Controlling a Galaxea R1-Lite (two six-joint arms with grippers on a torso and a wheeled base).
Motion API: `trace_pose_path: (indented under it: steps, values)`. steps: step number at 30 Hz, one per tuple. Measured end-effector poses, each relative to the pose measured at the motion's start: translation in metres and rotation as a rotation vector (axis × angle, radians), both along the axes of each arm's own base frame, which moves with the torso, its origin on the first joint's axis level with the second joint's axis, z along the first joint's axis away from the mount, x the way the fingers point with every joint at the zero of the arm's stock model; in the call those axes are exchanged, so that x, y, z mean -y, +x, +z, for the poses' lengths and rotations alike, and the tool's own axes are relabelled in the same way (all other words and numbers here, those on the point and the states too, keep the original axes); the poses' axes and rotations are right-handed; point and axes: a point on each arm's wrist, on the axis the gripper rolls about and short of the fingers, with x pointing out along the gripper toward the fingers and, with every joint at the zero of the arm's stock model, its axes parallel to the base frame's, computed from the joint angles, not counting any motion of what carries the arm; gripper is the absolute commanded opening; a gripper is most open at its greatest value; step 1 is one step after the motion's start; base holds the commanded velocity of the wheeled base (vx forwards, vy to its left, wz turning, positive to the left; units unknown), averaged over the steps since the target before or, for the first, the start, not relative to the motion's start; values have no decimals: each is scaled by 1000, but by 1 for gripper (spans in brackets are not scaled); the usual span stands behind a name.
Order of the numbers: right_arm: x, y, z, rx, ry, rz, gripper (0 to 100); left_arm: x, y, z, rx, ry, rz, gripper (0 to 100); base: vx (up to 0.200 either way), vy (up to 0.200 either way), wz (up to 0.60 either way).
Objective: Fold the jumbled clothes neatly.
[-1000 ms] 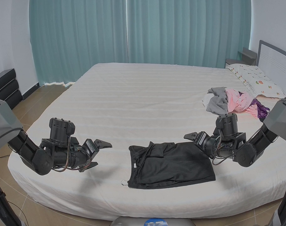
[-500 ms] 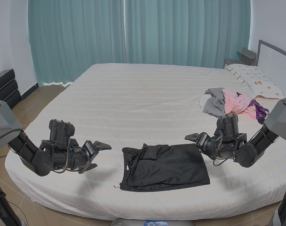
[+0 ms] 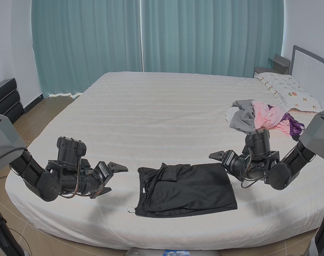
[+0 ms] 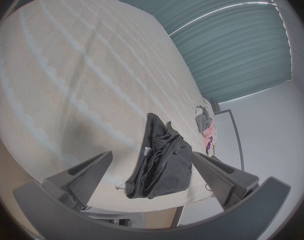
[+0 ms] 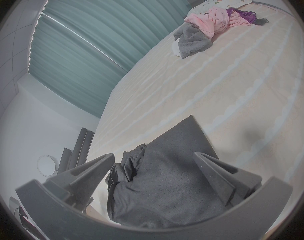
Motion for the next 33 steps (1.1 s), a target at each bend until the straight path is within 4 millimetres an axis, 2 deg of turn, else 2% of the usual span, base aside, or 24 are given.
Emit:
trace_pose_path:
  steps: [12,23,28,33]
  values:
    - [3,-3,-3,-18,-2,-5,100,16,10,8,56,38,5,100,0,-17,0]
    - [5,-5,-6,-31,-5,-9,100,55,54,25,132,141,-35,100,0,0,0]
    - [6,-6,-9,-39,-10,-7,100,78,74,15,145,210,-61,100,0,0,0]
    - [5,-7,-10,-43,-12,-4,100,96,83,-2,142,253,-85,100,0,0,0]
